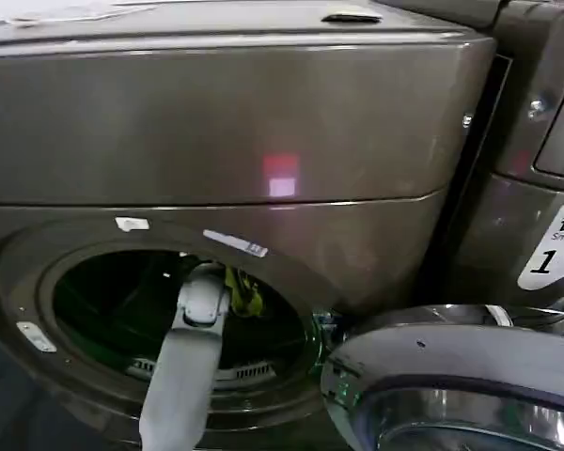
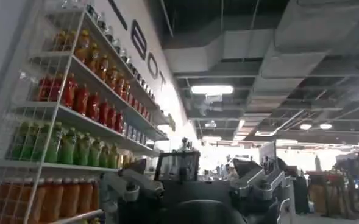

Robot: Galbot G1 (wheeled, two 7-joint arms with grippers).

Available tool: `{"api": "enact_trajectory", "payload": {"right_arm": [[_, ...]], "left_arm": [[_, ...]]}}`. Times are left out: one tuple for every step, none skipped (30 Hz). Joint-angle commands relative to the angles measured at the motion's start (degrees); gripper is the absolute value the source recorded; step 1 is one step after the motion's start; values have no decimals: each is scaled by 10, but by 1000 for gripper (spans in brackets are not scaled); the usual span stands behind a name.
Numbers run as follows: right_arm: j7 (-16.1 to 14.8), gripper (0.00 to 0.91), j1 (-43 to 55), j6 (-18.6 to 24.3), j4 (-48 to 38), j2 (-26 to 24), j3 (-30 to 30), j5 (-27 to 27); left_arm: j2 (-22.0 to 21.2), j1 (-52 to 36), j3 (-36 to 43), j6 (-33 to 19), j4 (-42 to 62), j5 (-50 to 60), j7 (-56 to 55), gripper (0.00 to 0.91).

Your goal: Grasp the clothes from the dryer.

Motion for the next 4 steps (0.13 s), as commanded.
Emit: {"api": "enact_trajectory", "payload": {"right_arm": [[1, 907, 0, -5, 2, 0, 2, -2], [1, 907, -1, -5, 2, 0, 3, -2], [2, 907, -1, -6, 1, 0, 4, -2], [2, 907, -1, -6, 1, 0, 5, -2]], "left_arm": [[1, 1, -1, -1, 2, -9, -1, 0], [1, 2, -1, -1, 2, -9, -1, 0], [2, 2, -1, -1, 2, -9, -1, 0], [2, 2, -1, -1, 1, -9, -1, 0]]}}
